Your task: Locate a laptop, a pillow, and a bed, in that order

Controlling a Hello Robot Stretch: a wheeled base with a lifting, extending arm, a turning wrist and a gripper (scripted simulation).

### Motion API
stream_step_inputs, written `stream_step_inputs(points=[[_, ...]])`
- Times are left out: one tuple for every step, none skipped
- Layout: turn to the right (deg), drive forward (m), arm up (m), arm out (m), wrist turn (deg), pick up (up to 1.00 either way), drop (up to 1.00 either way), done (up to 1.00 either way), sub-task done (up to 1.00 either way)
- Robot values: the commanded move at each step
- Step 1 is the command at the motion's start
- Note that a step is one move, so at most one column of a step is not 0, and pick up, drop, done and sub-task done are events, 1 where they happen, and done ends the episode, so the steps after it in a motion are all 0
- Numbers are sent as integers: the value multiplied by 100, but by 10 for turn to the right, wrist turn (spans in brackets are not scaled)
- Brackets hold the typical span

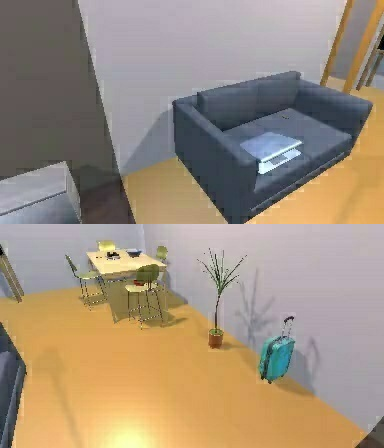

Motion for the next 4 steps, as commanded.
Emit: stream_step_inputs(points=[[450,0,0,0,0,0,0,0,0],[180,0,0,0,0,0,0,0,0],[0,50,0,0,0,0,0,0,0],[60,0,0,0,0,0,0,0,0]])
